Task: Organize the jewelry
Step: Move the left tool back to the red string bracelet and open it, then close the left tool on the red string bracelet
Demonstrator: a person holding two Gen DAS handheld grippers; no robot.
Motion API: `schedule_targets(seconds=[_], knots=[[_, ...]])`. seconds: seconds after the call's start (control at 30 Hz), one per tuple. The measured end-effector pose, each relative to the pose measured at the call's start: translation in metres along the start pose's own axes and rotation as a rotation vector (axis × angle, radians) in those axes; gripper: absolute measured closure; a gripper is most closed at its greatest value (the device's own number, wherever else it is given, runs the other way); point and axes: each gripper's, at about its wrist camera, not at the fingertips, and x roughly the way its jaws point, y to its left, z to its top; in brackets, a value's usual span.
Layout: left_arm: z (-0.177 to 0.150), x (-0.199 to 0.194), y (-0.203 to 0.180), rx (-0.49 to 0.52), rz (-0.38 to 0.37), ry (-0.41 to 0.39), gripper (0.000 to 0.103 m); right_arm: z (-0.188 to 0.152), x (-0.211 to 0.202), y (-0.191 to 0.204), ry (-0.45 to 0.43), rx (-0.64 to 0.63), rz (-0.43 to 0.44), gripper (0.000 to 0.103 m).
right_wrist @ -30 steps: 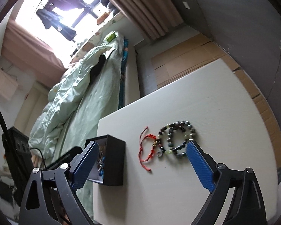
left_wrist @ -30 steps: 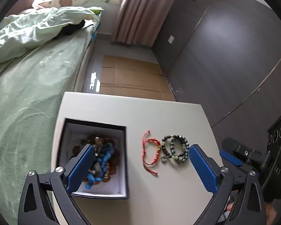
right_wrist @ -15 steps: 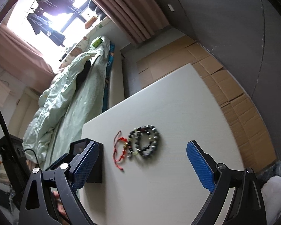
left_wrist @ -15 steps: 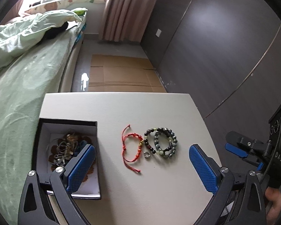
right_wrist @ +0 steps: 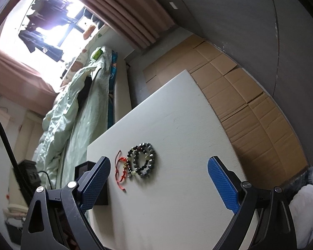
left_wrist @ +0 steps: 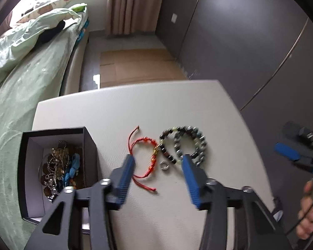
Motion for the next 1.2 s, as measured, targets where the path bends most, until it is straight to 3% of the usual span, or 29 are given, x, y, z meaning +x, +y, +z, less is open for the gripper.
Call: schedule_targets(seconds=[0.27, 0.57, 0.8, 0.87, 1.2], knots=[[0.003, 0.030, 0.000, 0.024, 0.046, 0.037, 0.083, 0.002, 0.001, 0.000, 0.000, 0.012, 0.020, 0.008], [0.006, 0.056, -0.003, 0.040, 0.080, 0.072, 0.084, 0.003, 0.010, 0.001, 0.018, 0.007, 0.003, 0.008], [0.007, 0.058, -0.005, 0.057, 0.087, 0.050, 0.087, 0.002, 0.032, 0.009, 0.073, -0.020, -0.033, 0.008], [0.006, 0.057, -0.003, 0.059, 0.097, 0.047, 0.096, 0.000, 0.038, 0.013, 0.089, -0.038, -0.041, 0.008], [0.006, 0.035, 0.005, 0.020, 0.024, 0.012, 0.097, -0.006, 0.053, 0.026, 0.115, -0.094, -0.069, 0.008]])
